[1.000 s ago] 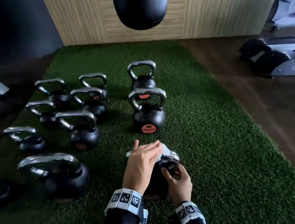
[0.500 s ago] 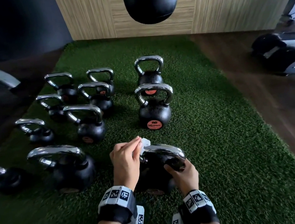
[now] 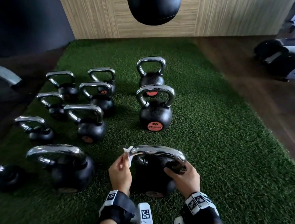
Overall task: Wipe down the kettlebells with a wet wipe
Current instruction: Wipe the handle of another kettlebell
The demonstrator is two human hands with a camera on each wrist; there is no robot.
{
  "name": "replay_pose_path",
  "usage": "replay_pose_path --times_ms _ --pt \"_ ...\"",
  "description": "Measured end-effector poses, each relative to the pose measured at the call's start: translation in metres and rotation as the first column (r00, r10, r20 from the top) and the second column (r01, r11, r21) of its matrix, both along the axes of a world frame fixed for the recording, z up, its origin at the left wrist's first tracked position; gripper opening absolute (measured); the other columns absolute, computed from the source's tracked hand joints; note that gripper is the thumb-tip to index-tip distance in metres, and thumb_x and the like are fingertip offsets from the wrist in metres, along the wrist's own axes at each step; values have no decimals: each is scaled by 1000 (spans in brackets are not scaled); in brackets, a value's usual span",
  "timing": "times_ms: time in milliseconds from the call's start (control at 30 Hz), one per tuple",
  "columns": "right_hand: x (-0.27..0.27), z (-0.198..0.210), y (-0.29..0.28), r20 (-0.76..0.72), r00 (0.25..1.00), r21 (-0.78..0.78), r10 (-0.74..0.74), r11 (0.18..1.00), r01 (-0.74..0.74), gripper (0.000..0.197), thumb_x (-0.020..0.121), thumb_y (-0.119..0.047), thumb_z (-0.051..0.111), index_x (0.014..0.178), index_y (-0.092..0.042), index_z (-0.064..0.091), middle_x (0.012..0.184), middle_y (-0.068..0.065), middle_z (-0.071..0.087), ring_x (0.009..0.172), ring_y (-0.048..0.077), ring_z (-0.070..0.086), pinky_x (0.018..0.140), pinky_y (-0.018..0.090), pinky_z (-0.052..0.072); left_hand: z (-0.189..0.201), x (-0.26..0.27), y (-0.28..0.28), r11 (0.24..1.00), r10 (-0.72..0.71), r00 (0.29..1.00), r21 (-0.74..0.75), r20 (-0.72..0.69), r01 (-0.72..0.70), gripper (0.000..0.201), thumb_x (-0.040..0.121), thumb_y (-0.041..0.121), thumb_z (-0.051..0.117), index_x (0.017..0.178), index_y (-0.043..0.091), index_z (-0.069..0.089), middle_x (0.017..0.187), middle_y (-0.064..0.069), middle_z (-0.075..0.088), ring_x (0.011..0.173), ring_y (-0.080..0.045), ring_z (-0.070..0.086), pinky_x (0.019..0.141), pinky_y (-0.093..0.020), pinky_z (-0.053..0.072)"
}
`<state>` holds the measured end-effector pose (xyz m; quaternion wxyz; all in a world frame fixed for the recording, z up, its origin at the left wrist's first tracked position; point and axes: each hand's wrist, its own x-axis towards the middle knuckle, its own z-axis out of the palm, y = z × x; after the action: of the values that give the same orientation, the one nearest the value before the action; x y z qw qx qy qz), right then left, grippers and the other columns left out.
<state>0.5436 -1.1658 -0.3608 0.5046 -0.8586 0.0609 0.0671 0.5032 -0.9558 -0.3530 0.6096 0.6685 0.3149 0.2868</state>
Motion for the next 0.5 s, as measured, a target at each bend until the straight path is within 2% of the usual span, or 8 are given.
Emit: replay_pose_path --times_ms 67,133,233,300,367,400,467,500 --pt "2 -2 0 4 1000 -15 3 1000 -3 52 65 -43 91 108 -30 65 90 -14 68 93 15 67 74 21 49 -17 3 -3 996 11 999 -84 -41 -14 26 100 22 62 81 12 76 55 18 61 60 0 52 57 -5 40" --pt "2 -3 1 -2 1000 -19 4 1000 -4 61 66 -41 91 118 -25 64 100 -5 70 100 20 67 87 28 51 -30 3 -4 987 2 999 -158 -43 -9 18 100 16 63 94 9 78 66 17 69 71 -8 60 65 -7 46" --pt "2 -2 2 -41 999 -25 6 1000 -7 54 68 -40 90 112 -19 68 97 -1 68 97 22 66 86 28 50 -36 1 2 965 -74 997 -255 -19 67 21 100 10 60 106 -1 76 90 -6 77 90 -21 65 87 -32 50" --pt "4 -2 3 -60 998 -26 12 1000 -13 54 68 -38 91 112 -14 70 98 3 68 98 24 66 86 30 51 -33 -4 8 904 -185 982 -385 35 184 20 101 11 58 106 8 77 98 -3 78 99 -24 66 98 -41 48" --pt "5 0 5 -59 998 -22 3 1000 -4 54 68 -37 91 112 -12 71 98 5 69 96 24 66 83 26 47 -30 -11 9 880 -292 955 -378 45 287 19 103 17 57 108 19 75 100 10 76 103 -16 66 98 -37 50" --pt "5 2 5 -62 998 -34 -2 999 0 55 68 -37 91 112 -12 70 101 7 70 97 23 66 81 25 45 -30 -14 6 890 -308 950 -336 53 307 20 103 19 57 112 21 74 100 13 76 101 -9 67 94 -30 52" --pt "3 5 7 -56 998 -58 -17 998 14 55 68 -37 91 111 -10 70 102 7 69 93 21 62 80 24 41 -29 -20 0 949 -262 964 -170 45 266 24 102 23 59 119 17 74 89 14 76 81 5 65 77 -12 51" --pt "2 6 7 -53 998 -69 -18 997 14 54 67 -37 91 110 -11 71 97 4 67 90 20 60 79 24 40 -29 -22 -3 973 -226 974 -52 15 226 27 100 26 62 120 12 75 84 11 77 71 8 62 70 -8 49"
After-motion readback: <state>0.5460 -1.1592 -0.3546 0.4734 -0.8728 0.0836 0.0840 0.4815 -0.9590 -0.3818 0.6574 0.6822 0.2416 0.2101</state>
